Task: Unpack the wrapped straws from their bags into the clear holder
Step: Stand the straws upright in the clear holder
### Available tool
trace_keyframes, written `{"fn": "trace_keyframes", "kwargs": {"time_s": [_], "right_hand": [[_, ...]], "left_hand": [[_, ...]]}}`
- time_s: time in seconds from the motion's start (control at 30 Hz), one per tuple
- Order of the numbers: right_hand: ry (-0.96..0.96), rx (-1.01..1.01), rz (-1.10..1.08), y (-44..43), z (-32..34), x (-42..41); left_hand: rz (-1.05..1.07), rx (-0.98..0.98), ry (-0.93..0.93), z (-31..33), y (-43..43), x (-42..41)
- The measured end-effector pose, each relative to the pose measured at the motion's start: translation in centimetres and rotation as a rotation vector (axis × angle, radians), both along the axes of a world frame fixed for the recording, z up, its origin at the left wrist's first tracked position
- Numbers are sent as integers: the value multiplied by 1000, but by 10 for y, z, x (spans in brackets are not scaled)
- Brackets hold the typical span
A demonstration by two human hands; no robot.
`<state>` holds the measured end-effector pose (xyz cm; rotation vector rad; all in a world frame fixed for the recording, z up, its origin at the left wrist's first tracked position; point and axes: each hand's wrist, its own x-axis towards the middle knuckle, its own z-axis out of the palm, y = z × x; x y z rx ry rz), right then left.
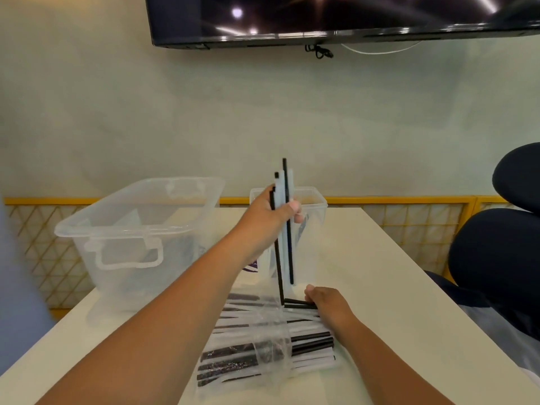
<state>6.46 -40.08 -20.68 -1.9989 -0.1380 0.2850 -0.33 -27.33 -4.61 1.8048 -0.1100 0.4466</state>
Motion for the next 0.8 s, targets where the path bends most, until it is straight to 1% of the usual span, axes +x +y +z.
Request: {"fn": "trace_keyframes", "kwargs": {"time_s": [0.07,0.17,0.3,0.37,0.53,0.57,0.67,0.73,0.8], "right_hand": [[-28,-31,10,-1,2,1],[-10,-21,18,-3,5,5],[-2,-29,52,-4,9,7],[-12,-34,73,-2,12,7],[-54,-49,96,5,20,4],[-59,-37,108,8,23,2],[-107,43,190,17,33,-5],[-194,53,254,25,38,-9],[-242,42,292,34,40,-12]], "left_hand": [[0,-90,-29,6,11,-4],[34,-158,-54,10,26,-11],[42,-378,-111,15,40,-19],[63,-416,-131,18,47,-22],[142,-357,-128,16,61,-26],[167,-316,-119,14,62,-26],[220,-147,-54,2,63,-25],[228,-86,-5,-12,57,-23],[240,-51,64,-29,49,-21]]}}
